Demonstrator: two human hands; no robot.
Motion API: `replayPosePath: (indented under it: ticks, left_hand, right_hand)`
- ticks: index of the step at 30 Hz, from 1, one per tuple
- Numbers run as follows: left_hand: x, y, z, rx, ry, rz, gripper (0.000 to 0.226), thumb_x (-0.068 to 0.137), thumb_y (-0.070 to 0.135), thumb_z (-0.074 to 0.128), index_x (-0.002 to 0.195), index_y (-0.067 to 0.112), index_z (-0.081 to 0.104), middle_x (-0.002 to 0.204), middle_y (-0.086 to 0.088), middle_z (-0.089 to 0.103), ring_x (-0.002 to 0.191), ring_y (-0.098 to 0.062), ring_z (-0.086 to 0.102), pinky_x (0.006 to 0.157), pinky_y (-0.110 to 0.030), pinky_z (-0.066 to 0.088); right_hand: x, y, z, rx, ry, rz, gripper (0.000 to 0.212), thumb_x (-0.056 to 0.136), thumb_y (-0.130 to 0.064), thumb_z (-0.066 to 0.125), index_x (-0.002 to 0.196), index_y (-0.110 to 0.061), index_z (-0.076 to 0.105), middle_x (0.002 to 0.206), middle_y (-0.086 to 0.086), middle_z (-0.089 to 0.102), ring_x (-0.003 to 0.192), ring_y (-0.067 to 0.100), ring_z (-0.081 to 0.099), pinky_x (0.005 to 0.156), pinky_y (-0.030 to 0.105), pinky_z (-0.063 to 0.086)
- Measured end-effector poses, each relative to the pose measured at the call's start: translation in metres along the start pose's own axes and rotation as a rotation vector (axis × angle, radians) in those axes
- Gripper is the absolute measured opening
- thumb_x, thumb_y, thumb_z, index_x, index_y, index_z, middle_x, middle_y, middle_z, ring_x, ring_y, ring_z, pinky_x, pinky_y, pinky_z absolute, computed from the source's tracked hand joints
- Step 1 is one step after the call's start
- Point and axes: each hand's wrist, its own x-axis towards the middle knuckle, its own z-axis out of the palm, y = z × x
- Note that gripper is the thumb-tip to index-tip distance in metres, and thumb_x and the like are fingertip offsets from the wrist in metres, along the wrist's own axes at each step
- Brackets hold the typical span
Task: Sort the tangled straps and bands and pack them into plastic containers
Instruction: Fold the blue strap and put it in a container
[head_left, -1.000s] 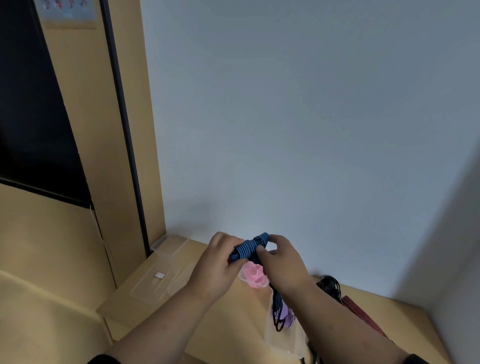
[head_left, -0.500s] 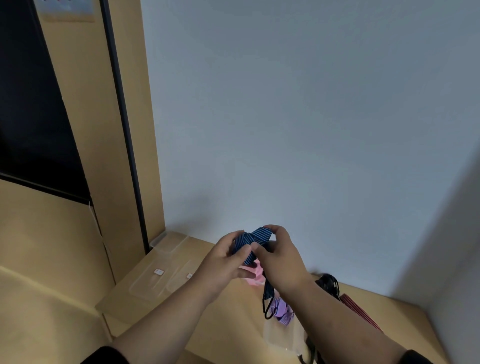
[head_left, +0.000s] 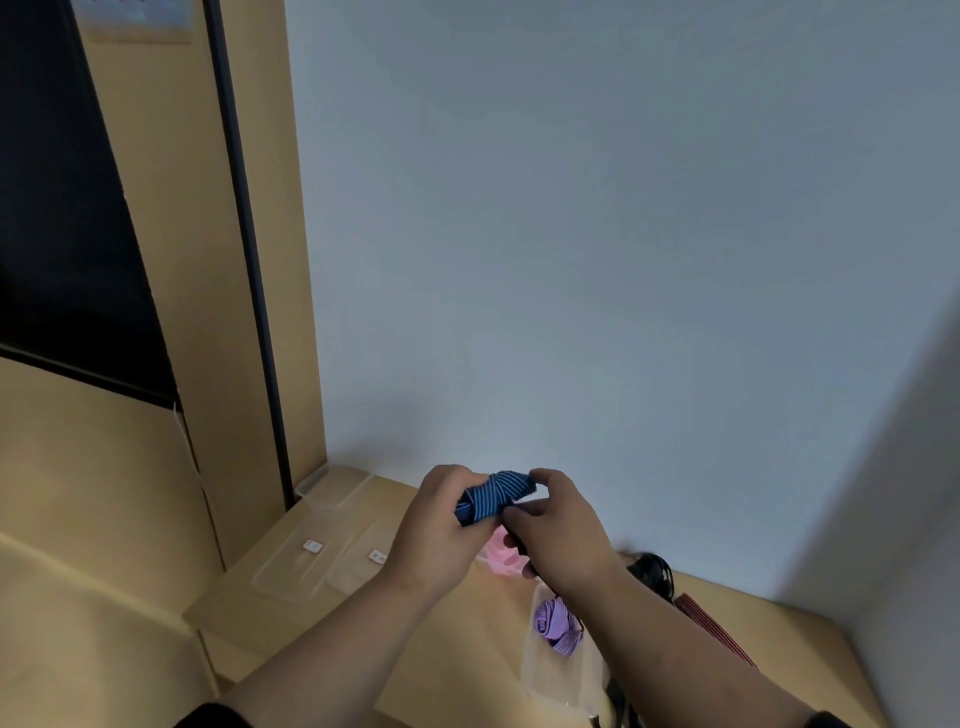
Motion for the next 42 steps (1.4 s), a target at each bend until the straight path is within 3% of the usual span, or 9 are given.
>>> replayPosePath:
  ticks: [5,8,11,17,21,26,30,36,42]
  left_hand:
    - [-0.003,-0.004,0.0,0.232,-0.039,0.199,0.053,0.074,-0.006,0.068,0.106,0.035,0.056,0.112,0.019,0.042,0.107,-0.008,0.053,0.086,-0.017,0.044]
    - [-0.008,-0.006,-0.002,0.229,-0.072,0.24,0.053,0.075,-0.005,0.064,0.107,0.036,0.055,0.114,0.023,0.038,0.11,-0.015,0.054,0.092,-0.024,0.046]
    - [-0.014,-0.003,-0.006,0.102,-0.102,0.215,0.05,0.077,0.0,0.066,0.109,0.037,0.058,0.121,0.021,0.043,0.117,-0.011,0.053,0.093,-0.016,0.043]
    - [-0.018,0.007,-0.01,-0.247,-0.045,-0.114,0.035,0.082,0.031,0.07,0.116,0.034,0.061,0.122,0.017,0.057,0.119,-0.012,0.057,0.094,-0.02,0.047]
    - [-0.011,0.016,-0.013,-0.651,-0.175,-0.511,0.036,0.095,0.009,0.066,0.129,0.017,0.058,0.119,-0.014,0.066,0.103,-0.032,0.07,0.088,-0.051,0.058]
    - [-0.007,0.019,-0.016,-0.653,-0.115,-0.48,0.034,0.09,-0.002,0.068,0.12,0.014,0.063,0.115,-0.013,0.069,0.101,-0.025,0.072,0.081,-0.041,0.06]
    - [-0.006,0.018,-0.013,-0.637,-0.044,-0.488,0.035,0.087,-0.005,0.07,0.113,0.019,0.064,0.111,-0.01,0.071,0.097,-0.021,0.073,0.075,-0.034,0.06]
    - [-0.007,0.013,-0.008,-0.662,-0.024,-0.502,0.037,0.087,-0.007,0.069,0.114,0.018,0.065,0.112,-0.012,0.07,0.099,-0.026,0.072,0.077,-0.038,0.061]
    - [-0.005,0.005,-0.006,-0.507,0.059,-0.489,0.048,0.078,0.001,0.08,0.112,0.03,0.062,0.104,-0.005,0.072,0.095,-0.022,0.071,0.086,-0.043,0.06]
  right_hand:
    - [0.001,-0.001,0.01,0.163,-0.036,0.083,0.046,0.095,-0.017,0.047,0.14,-0.024,0.042,0.095,0.008,0.071,0.076,0.018,0.066,0.055,0.03,0.052]
    - [0.002,-0.002,0.01,0.235,-0.01,0.089,0.036,0.099,-0.028,0.053,0.133,-0.022,0.045,0.092,0.01,0.07,0.071,0.018,0.065,0.055,0.032,0.054]
    - [0.002,0.0,0.01,0.229,0.06,0.041,0.03,0.1,-0.025,0.057,0.128,-0.018,0.047,0.095,0.012,0.067,0.066,0.018,0.065,0.053,0.03,0.056]
    - [-0.001,-0.001,0.01,0.211,0.064,-0.038,0.031,0.098,-0.02,0.058,0.127,-0.021,0.046,0.095,0.011,0.07,0.063,0.016,0.062,0.052,0.024,0.051]
    - [-0.005,0.001,0.012,0.137,0.007,-0.085,0.037,0.1,-0.024,0.056,0.134,-0.028,0.041,0.101,0.003,0.071,0.069,0.009,0.069,0.057,0.023,0.054]
    - [0.001,0.007,0.006,-0.036,-0.095,-0.093,0.056,0.102,-0.023,0.052,0.151,-0.03,0.025,0.119,-0.007,0.062,0.086,0.017,0.069,0.068,0.031,0.059]
    - [0.001,0.012,0.003,-0.27,-0.175,-0.075,0.074,0.095,-0.015,0.06,0.153,-0.03,0.016,0.099,-0.001,0.07,0.078,0.012,0.066,0.059,0.016,0.05]
    - [0.008,0.016,0.003,-0.525,-0.073,-0.05,0.011,0.089,-0.027,0.064,0.099,-0.022,0.061,0.089,-0.001,0.071,0.08,0.017,0.071,0.075,0.036,0.056]
    - [0.002,0.017,0.007,-0.418,0.092,-0.103,0.013,0.086,-0.022,0.069,0.08,-0.012,0.064,0.077,0.005,0.07,0.074,0.024,0.069,0.07,0.039,0.055]
